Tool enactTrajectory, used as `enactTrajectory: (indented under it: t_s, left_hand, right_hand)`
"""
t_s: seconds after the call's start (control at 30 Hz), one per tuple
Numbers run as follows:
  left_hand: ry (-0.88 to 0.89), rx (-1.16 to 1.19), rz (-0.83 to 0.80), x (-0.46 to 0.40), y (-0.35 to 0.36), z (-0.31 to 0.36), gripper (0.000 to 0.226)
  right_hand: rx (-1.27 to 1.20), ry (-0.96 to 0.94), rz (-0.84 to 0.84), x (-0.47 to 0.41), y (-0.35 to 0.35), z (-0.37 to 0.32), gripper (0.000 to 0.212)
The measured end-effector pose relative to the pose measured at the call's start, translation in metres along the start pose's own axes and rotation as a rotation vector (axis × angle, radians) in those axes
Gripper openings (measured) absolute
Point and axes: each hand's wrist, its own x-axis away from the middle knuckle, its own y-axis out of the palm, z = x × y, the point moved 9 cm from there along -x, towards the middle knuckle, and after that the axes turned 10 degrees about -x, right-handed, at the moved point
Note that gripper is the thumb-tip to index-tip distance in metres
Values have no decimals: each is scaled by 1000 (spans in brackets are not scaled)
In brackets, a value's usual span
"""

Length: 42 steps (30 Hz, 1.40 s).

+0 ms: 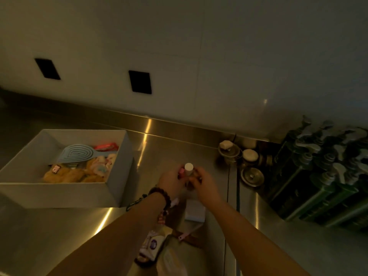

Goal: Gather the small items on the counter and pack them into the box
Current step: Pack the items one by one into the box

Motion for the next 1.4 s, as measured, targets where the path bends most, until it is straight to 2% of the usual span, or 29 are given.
enactTrajectory:
  t_s: [0.2, 0.43, 0.57, 0.67, 0.8, 1.03, 1.23, 1.4]
  left_hand:
    - [140, -191, 157, 4, -107, 23, 17]
    - [159, -282, 275, 28, -230, 8, 37]
    - [126, -284, 261, 29, -281, -29, 30]
    - [108, -290, 241, 22, -316, -64, 28]
    - [100, -308, 163, 1, -356, -122, 29]
    - [92, -361, 20, -39, -403, -205, 26]
    - [76, -480, -63, -78, -390, -241, 27]
    - [89, -488, -57, -96, -382, -252, 38]
  right_hand:
    - [28, -240, -53, -13, 35, -96, 33]
    - [55, -351, -219, -20, 127, -179, 37]
    - [27, -370, -309, -25, 184, -206, 32]
    - [24, -357, -338, -35, 229, -212, 22]
    - [51, -313, -280, -62, 290, -212, 11]
    - [174, -284, -242, -108, 382, -217, 24]
    - [161, -177, -162, -138, 408, -192, 27]
    - [126, -116, -100, -153, 411, -172, 28]
